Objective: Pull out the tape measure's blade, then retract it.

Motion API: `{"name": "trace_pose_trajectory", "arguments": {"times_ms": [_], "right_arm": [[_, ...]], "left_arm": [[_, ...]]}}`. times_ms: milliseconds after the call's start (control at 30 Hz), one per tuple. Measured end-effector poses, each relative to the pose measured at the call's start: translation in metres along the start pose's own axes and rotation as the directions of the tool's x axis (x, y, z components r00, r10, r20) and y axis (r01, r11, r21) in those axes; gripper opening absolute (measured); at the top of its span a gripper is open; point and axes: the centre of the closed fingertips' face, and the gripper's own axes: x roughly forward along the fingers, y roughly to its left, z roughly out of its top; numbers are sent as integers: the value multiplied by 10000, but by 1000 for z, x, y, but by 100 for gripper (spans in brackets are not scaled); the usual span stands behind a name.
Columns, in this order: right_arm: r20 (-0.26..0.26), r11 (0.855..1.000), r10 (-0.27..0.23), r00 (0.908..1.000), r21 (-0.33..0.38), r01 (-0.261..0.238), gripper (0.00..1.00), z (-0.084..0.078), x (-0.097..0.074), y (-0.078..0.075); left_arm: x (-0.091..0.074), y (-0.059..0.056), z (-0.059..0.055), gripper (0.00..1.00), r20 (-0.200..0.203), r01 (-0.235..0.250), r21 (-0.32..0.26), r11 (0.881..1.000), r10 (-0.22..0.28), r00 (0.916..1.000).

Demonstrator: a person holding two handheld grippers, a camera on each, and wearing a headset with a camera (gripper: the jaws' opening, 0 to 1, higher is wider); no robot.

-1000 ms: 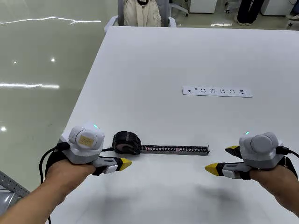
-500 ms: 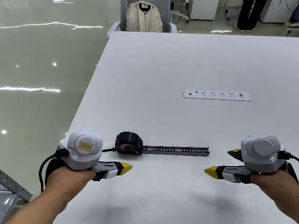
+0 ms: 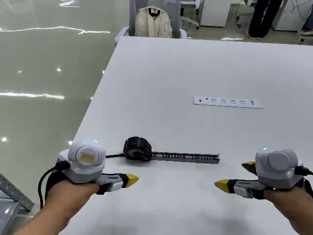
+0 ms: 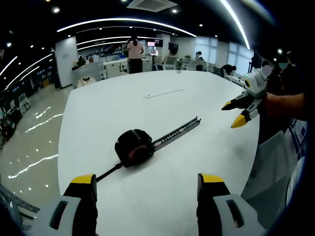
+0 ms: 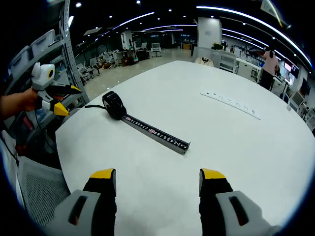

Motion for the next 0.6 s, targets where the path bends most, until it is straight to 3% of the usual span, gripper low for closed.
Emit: {"name": "trace_pose_trajectory", "arguments": {"times_ms": [600], "right_arm": [[197, 9984, -397, 9990, 407, 388, 78, -9, -24, 20]], "left_arm": [[-27, -8, -14, 87, 64, -105, -276, 9996, 106, 9999]]}}
